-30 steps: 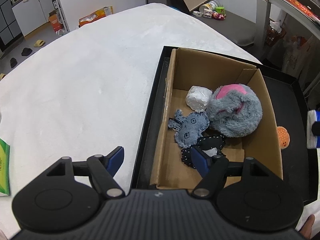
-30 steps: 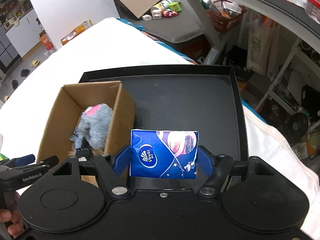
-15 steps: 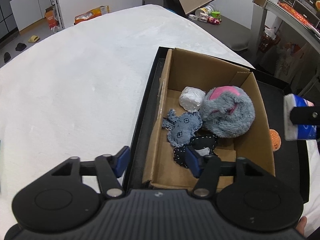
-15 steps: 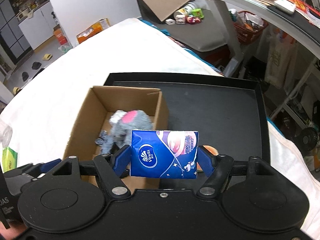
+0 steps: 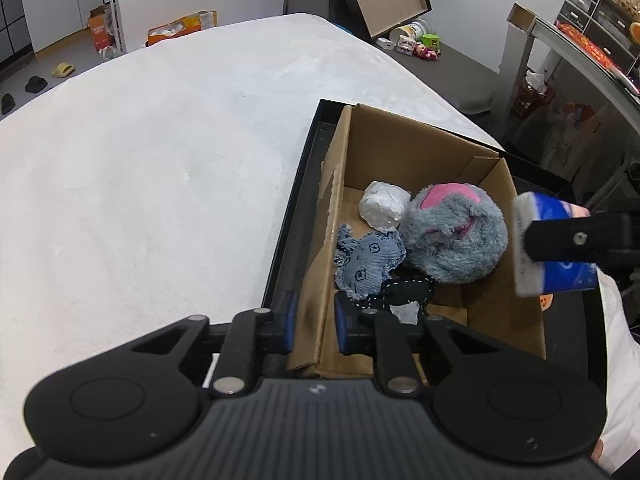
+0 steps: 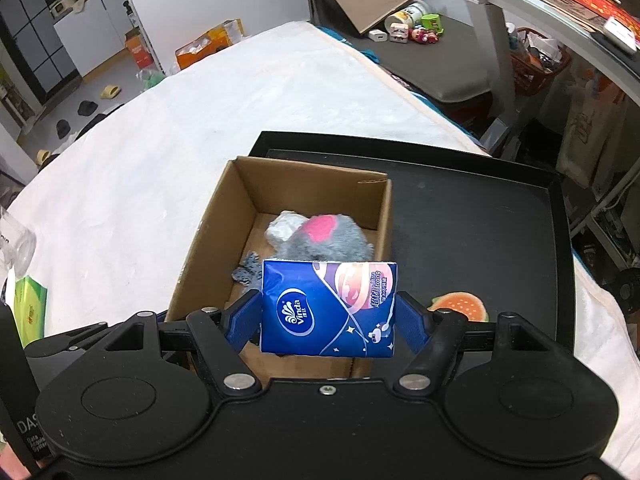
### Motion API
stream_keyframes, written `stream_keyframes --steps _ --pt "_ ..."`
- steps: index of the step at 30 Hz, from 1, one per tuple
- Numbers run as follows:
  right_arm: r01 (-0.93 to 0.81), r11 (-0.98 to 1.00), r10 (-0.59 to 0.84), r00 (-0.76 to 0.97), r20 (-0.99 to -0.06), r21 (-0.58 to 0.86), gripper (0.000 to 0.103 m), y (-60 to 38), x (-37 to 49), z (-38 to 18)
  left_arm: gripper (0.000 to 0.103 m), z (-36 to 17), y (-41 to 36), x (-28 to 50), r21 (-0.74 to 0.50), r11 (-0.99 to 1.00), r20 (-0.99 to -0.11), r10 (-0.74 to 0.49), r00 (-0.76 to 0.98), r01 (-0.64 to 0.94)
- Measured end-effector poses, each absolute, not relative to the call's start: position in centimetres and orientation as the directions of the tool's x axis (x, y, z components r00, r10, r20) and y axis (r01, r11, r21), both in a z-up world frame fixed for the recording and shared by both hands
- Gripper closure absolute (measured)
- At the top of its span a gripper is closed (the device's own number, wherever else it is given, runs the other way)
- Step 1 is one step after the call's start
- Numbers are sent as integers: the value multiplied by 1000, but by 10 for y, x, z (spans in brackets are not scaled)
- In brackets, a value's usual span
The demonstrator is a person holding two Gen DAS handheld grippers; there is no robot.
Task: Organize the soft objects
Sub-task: 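Carry the blue tissue pack into the box and open the right gripper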
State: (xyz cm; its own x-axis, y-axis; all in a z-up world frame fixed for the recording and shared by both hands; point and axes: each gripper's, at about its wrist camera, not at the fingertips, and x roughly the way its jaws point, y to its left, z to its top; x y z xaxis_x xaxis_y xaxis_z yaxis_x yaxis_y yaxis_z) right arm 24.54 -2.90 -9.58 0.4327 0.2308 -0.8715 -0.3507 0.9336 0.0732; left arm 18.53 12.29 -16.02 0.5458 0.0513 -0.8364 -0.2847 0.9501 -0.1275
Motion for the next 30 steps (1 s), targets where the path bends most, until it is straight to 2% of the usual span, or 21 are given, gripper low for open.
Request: stream_keyframes --steps 21,30 --pt "-370 928 195 375 -906 47 32 7 240 -116 91 -168 138 181 -208 939 -829 -21 559 -273" --pt "-340 939 173 343 -923 49 26 0 238 -126 91 -168 138 181 -215 938 -831 -29 556 -271"
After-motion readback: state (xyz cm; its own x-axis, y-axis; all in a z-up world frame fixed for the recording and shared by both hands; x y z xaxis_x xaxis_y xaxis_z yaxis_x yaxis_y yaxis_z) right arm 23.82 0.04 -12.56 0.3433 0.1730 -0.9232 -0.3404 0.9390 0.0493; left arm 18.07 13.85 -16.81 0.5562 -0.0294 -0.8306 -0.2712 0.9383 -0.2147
